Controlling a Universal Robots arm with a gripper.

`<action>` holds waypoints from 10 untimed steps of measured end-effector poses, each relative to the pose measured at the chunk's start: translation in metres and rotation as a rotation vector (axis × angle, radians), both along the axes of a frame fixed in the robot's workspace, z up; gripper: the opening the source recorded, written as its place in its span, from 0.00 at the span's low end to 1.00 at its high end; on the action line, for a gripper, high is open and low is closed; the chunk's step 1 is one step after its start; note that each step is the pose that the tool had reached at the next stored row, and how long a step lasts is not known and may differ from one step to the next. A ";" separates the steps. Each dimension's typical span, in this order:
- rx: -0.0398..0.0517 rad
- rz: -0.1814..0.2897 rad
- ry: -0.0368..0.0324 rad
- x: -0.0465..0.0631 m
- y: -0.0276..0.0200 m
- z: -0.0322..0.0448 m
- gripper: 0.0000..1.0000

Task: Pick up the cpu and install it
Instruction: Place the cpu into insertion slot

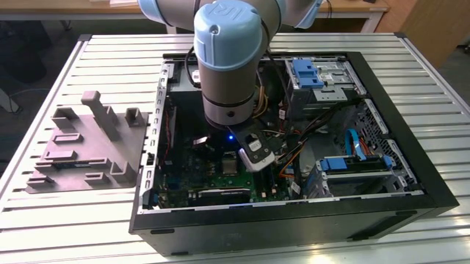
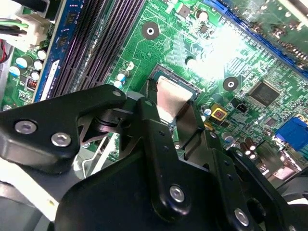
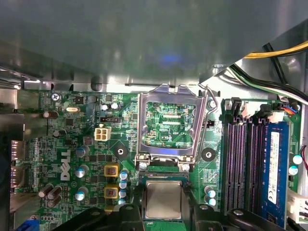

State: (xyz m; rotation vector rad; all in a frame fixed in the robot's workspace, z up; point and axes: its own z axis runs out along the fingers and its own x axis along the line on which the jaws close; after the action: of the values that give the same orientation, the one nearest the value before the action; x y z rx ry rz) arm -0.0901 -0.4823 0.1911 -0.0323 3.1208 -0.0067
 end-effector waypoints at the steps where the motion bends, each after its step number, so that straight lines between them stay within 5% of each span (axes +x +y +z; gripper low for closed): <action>1: 0.0003 0.000 -0.0004 0.000 0.0000 0.0003 0.42; 5: -0.0004 0.000 0.0003 0.000 -0.0001 0.0039 0.55; 10: -0.0004 0.000 0.0007 0.000 -0.0001 0.0150 0.55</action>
State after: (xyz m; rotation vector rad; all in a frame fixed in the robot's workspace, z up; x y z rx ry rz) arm -0.0901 -0.4823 0.2061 -0.0323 3.1215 -0.0074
